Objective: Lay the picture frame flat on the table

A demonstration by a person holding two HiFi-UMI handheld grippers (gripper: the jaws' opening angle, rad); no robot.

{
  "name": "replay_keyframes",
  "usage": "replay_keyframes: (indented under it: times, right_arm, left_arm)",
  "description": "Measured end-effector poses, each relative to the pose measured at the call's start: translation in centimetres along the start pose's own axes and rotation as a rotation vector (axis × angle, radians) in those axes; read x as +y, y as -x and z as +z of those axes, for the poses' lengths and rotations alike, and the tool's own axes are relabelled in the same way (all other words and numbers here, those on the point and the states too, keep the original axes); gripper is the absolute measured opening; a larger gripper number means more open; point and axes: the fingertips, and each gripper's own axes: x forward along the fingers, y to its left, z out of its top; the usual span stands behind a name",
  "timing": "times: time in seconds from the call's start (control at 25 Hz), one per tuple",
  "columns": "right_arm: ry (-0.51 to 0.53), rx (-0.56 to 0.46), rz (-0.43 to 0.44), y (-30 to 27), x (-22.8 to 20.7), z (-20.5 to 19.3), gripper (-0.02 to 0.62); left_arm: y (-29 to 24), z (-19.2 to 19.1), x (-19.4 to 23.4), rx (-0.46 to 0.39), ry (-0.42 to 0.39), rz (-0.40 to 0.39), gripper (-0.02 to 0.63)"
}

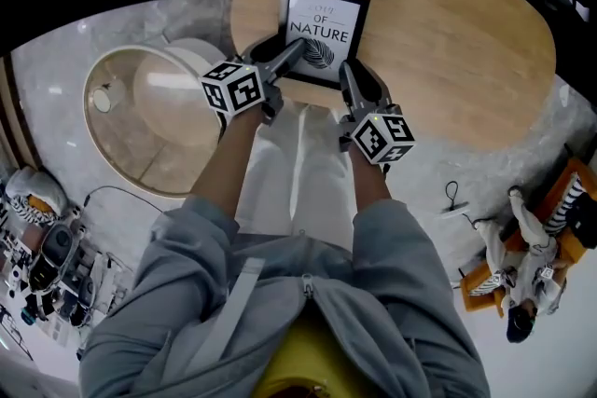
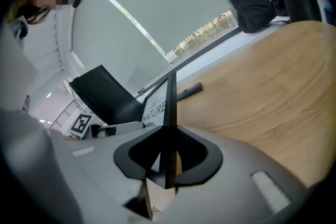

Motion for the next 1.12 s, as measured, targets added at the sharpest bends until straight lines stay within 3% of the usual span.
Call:
replay_keyframes:
  times: [0.16,0.52,0.88,1.12]
  right_arm:
    - [-0.015,-0.002,-0.009,0.1,-0.1,0.1,0.074]
    - [-0.098,0.005,-0.023,-0.6,-1.1,-1.0,0.075]
    - [-0.134,0.101,-0.080,-2.4,-3.4,-2.2,0.077]
    - [-0.193,0.134,-0.142,-3.4,-4.5,-2.2,0.077]
  left_arm:
    - [0.1,-0.1,0.0,0.003,-0.008,0.036,0.202]
    - [-0.1,0.2,0.3,0.061,-0.121,0.067,0.184]
    - [-1.3,-1.5,2.7,0.119,-0.039,0.167,0.187]
    - [-2.3,-1.7,3.7,0.190,-0.062,0.259,0.195]
